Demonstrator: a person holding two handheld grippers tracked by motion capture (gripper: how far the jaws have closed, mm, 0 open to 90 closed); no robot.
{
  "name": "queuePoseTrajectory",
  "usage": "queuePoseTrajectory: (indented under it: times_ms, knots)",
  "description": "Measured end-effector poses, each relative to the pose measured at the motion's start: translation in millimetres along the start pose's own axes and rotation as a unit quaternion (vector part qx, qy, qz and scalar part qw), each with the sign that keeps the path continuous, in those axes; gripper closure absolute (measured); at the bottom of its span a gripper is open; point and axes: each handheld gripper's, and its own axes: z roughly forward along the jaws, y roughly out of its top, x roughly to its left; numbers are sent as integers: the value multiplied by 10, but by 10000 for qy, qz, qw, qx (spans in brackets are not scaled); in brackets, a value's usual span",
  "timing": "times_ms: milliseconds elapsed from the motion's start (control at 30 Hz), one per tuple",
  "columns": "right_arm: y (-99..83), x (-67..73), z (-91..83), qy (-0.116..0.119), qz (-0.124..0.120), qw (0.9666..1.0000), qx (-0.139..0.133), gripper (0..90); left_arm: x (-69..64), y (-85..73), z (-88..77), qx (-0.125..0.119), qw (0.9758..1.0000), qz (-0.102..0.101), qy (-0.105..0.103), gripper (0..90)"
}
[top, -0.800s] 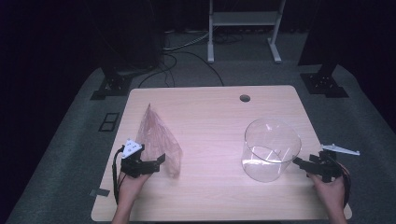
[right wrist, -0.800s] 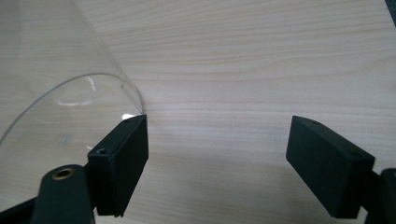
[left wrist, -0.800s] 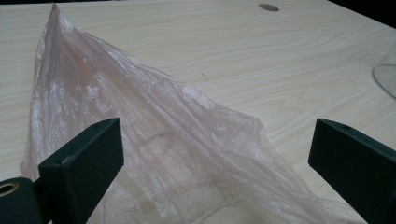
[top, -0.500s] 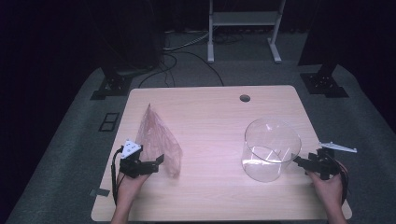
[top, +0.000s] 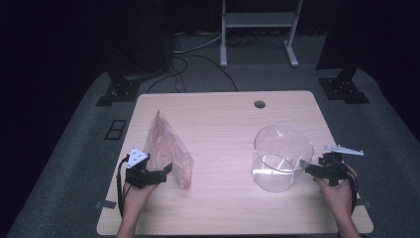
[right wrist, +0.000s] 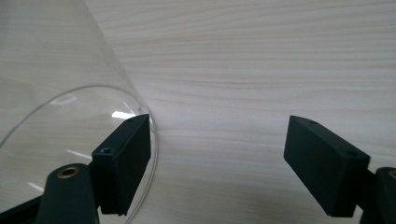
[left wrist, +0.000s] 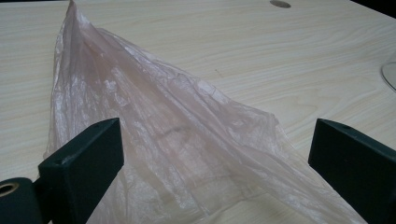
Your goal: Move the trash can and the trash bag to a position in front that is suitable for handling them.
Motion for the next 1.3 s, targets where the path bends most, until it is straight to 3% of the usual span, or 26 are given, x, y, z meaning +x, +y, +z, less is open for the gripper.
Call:
queuePoseTrajectory:
  times_ms: [233,600,667,900,1000,1167,1300]
  knots:
    - [82,231,130,136,-185,9997,105,223,96,-8,-40,-45,9998,-102,134,18]
    - [171,661,323,343,-473,9979,294,223,176,-23,-46,12,9996,-215,164,18]
    - [192,781,377,429,-588,9967,360,223,200,-25,-58,-4,9995,-232,192,19]
    - [211,946,447,591,-684,9950,427,223,222,-31,-66,2,9994,-264,208,18]
    - [199,1032,494,779,-748,9927,545,221,221,-30,-61,24,9995,-246,207,18]
    - [189,991,514,871,-802,9910,618,199,230,-36,-65,42,9994,-259,204,18]
    - [131,791,430,915,-799,9902,683,196,249,-44,-63,81,9995,-238,206,19]
